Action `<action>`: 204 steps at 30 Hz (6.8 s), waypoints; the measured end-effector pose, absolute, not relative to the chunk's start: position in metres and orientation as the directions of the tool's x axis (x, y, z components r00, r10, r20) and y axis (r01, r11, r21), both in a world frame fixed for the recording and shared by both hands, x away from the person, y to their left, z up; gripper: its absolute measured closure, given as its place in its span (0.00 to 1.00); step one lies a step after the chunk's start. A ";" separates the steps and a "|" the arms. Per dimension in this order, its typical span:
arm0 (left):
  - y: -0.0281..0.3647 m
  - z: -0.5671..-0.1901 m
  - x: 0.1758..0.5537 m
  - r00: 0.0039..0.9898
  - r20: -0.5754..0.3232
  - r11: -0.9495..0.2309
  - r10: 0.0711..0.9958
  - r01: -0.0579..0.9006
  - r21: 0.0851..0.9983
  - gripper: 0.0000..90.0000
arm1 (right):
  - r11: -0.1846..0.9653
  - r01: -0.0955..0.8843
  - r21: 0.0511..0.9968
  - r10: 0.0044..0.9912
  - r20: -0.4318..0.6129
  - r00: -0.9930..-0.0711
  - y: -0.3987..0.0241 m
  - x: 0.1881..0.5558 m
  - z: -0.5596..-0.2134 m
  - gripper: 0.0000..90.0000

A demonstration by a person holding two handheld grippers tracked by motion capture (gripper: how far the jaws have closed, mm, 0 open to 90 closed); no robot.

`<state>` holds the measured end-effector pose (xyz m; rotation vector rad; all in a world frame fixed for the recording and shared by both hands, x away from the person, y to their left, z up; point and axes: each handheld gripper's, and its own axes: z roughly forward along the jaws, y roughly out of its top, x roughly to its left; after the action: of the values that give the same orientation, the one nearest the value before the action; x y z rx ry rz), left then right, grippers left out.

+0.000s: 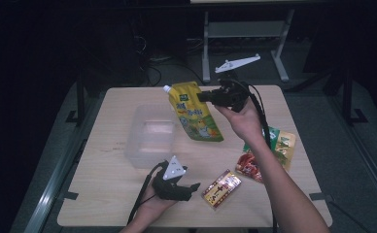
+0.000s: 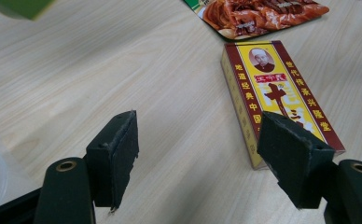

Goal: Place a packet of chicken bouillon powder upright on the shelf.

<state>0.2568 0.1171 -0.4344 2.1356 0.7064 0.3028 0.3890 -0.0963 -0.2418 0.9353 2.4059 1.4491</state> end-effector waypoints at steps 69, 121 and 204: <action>0.122 -0.434 0.253 0.818 -0.031 -0.471 0.574 0.360 0.805 0.31 | 0.384 0.398 0.833 0.541 0.147 -0.828 0.032 0.411 -0.311 0.98; 0.122 -0.430 0.252 0.818 -0.027 -0.460 0.575 0.351 0.815 0.31 | 0.554 0.509 0.660 0.550 0.169 -0.818 0.039 0.406 -0.347 1.00; 0.187 -0.438 0.294 0.801 0.019 -0.532 0.598 0.380 0.757 0.69 | 0.475 0.461 0.750 0.590 0.118 -0.799 0.042 0.397 -0.363 0.94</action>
<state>0.2937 0.1871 -0.4382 2.1939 0.7179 0.3531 0.3968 0.0418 -0.3632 0.9198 2.5603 1.2284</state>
